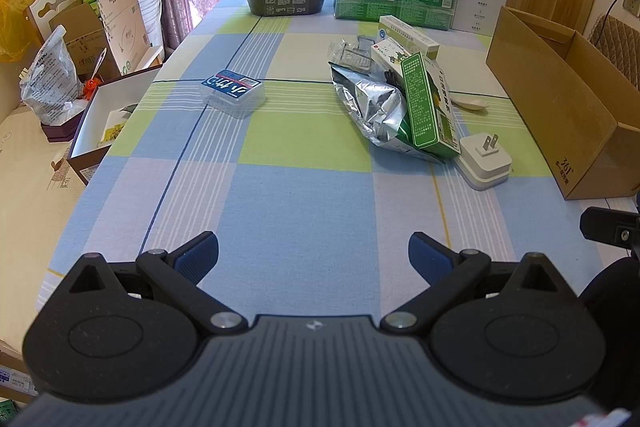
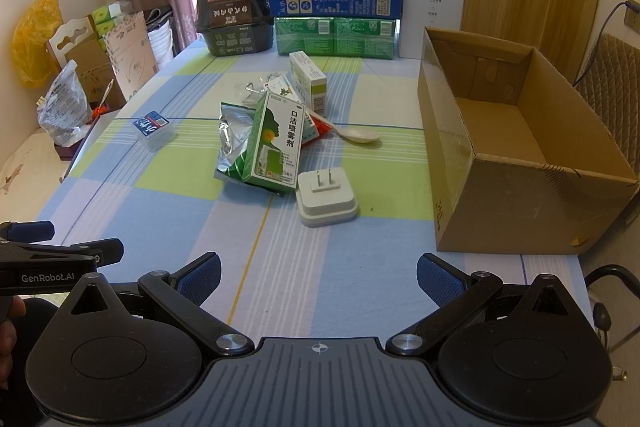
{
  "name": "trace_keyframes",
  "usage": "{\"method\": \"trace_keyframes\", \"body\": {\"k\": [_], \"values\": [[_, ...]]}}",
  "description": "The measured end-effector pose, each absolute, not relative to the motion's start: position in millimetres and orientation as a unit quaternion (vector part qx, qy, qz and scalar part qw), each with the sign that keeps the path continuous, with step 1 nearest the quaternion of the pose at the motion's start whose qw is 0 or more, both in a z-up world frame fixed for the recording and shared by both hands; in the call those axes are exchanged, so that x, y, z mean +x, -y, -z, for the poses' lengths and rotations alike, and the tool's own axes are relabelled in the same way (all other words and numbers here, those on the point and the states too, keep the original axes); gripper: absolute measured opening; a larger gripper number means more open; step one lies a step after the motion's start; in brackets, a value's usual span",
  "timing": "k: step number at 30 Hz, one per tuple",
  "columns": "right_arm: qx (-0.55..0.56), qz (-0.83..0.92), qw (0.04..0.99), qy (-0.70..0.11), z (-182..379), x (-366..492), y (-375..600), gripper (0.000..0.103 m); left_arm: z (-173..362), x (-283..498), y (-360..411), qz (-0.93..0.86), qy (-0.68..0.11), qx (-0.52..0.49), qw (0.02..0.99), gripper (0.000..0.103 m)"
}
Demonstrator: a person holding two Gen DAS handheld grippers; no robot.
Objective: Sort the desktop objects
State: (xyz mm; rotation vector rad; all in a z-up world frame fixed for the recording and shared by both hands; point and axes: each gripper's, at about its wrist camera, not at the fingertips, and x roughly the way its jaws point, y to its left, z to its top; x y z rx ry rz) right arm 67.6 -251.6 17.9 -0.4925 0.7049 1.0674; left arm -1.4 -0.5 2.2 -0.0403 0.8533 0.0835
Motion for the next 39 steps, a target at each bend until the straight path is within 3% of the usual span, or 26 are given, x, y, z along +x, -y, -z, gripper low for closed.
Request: {"method": "trace_keyframes", "body": {"k": [24, 39], "values": [[-0.206, -0.539, 0.763, -0.291, -41, 60, 230, 0.101, -23, 13, -23, -0.028, -0.395, -0.038, 0.917, 0.1], [-0.21, -0.55, 0.755, -0.288, 14, 96, 209, 0.1, -15, 48, -27, -0.009, -0.386, -0.016, 0.922, 0.1]]}}
